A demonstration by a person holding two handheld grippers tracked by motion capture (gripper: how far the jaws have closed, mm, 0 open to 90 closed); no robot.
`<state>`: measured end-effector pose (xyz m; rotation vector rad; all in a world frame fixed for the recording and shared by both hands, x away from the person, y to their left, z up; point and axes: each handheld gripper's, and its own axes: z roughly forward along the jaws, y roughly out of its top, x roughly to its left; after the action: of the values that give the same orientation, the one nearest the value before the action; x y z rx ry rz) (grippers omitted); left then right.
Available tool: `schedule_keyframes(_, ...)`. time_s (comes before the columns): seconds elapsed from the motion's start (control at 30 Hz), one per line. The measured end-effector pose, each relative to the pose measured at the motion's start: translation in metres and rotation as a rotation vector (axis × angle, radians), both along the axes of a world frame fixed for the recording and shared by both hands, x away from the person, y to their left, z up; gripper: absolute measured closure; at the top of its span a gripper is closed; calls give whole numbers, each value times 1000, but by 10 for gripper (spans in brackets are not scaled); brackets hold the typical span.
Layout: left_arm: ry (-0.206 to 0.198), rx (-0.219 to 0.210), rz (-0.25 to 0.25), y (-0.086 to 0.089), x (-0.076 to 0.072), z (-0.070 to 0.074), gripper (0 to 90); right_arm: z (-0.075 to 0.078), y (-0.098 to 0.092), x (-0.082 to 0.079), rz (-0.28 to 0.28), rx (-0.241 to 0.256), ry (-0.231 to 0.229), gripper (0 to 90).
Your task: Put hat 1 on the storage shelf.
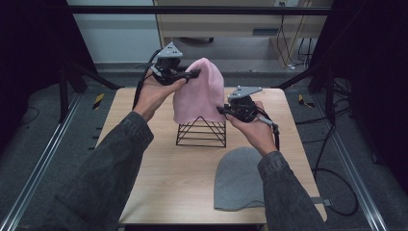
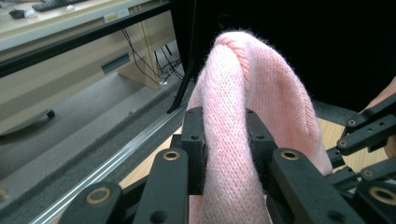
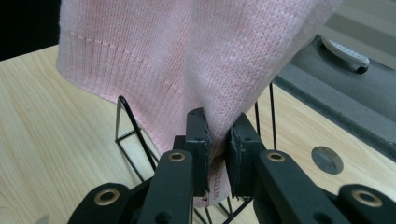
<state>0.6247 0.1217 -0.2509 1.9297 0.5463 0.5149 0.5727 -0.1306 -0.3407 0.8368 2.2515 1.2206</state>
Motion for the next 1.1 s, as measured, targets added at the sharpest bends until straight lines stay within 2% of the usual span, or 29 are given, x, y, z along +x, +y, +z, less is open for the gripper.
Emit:
schedule_keyframes(0.23, 26, 16, -7, -1, -8, -8, 743, -11, -3, -1, -3, -6, 28, 804)
schedule_keyframes(0.43, 33, 55, -18, -2, -18, -13, 749, -19, -7, -3, -14, -18, 49, 805)
schedule_keyframes(0.5, 42, 77, -13, -1, -19, -16, 751, -23, -10, -3, -19, -16, 63, 804)
schedule_keyframes(0.6, 58, 86, -11, 0, -20, -23, 751, -27, -12, -2, -21, -23, 75, 804)
schedule_keyframes(0.87, 87, 94, -21, -1, -23, -33, 750, -40, -8, -2, -15, -34, 101, 799)
schedule_keyframes(1.1, 103, 85, -18, 1, -25, -39, 755, -43, -8, -1, -18, -39, 119, 766)
